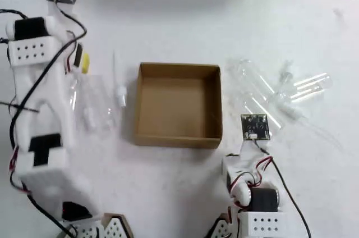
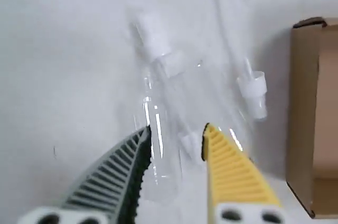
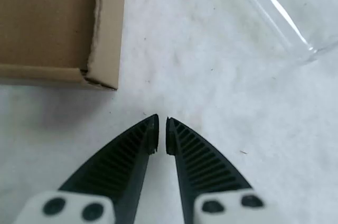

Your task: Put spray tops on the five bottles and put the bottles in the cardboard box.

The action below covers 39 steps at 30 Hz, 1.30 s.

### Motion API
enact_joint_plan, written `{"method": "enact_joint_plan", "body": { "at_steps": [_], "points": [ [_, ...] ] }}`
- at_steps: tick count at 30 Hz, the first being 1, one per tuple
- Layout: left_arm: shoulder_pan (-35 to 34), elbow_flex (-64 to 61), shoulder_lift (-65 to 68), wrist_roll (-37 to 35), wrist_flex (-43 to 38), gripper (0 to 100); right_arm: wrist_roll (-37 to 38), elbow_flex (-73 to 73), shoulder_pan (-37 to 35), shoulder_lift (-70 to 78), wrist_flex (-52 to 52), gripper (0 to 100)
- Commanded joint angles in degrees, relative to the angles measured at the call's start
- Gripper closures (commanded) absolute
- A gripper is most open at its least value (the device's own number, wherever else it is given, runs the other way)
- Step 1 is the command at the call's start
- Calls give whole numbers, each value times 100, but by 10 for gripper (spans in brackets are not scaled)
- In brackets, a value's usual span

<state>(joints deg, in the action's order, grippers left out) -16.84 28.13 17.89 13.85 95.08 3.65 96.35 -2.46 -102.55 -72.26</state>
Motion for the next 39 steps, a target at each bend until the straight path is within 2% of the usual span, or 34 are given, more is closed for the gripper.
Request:
{"method": "enact_joint_plan", "body": {
  "at_steps": [1, 7, 13, 20, 25, 34, 39],
  "points": [
    [-101, 949, 892, -53, 79, 849, 35, 53, -40, -57, -31, 983],
    [-259, 1908, 2114, -79, 79, 847, 35, 53, -40, -57, -31, 983],
    [-567, 2699, 2633, -70, 79, 846, 35, 53, -40, -57, -31, 983],
    [-523, 2804, 3143, -35, 158, 844, 35, 53, -40, -57, -31, 983],
    [-549, 2804, 3380, -26, 149, 779, 35, 53, -40, -57, -31, 983],
    [-567, 2760, 3398, -9, 132, 779, 35, 53, -40, -57, -31, 983],
    [-593, 2804, 3538, 237, 158, 779, 35, 53, -40, -57, -31, 983]
  ]
}}
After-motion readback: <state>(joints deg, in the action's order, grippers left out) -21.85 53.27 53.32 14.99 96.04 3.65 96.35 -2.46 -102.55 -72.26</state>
